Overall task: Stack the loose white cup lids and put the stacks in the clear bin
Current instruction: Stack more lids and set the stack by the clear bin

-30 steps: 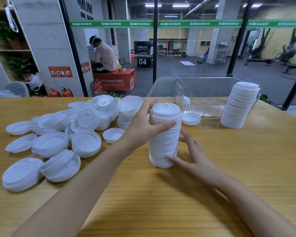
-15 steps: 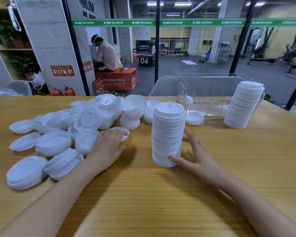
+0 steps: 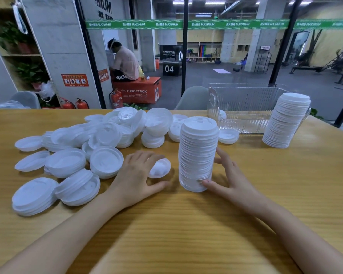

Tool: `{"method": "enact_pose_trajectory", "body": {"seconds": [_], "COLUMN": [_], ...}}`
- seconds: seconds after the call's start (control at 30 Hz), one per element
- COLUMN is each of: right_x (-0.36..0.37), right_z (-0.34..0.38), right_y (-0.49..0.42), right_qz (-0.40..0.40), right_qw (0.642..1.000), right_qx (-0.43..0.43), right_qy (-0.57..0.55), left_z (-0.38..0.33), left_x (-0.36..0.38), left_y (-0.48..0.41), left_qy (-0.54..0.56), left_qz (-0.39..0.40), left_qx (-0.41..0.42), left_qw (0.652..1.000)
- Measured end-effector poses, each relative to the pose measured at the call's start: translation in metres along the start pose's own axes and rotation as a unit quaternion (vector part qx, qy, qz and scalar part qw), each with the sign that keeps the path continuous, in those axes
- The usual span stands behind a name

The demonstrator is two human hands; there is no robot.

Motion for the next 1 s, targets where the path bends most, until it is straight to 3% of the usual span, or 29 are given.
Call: {"method": "enact_pose_trajectory", "body": {"seconds": [0.17, 0.47, 0.73, 1.0], "right_x": [0.0, 0.0, 0.0, 0.0], "right_z": [0.001, 0.001, 0.002, 0.002], "right_y": [0.001, 0.001, 0.001, 0.001], "right_qz": [-0.001, 0.001, 0.002, 0.004], "right_qw": [1.0, 1.0, 1.0, 1.0], "right_qx": [0.0, -0.003, 0.0, -0.005], "right_qy": [-0.002, -0.002, -0.001, -0.003], "left_z": [0.007, 0.015, 0.011, 0.012], "left_x": [0.018, 0.027, 0.005, -0.003], "left_y": [-0.003, 0.002, -0.002, -0.003], "left_qy": [-0.007, -0.029, -0.041, 0.117], "left_qz": [0.125, 0.184, 0.072, 0.005], "left_qx": [-0.082, -0.106, -0.114, -0.158], "left_qw": [0.989, 0.977, 0.99, 0.98]}}
Point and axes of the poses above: each hand's wrist, its own y-axis away from the middle knuckle, its own x-axis out of the palm, z = x × y, the point moved 7 cm from there along -y, towards the middle knuckle, and after that the axes turned 8 degrees about x, right-handed, at the moved point
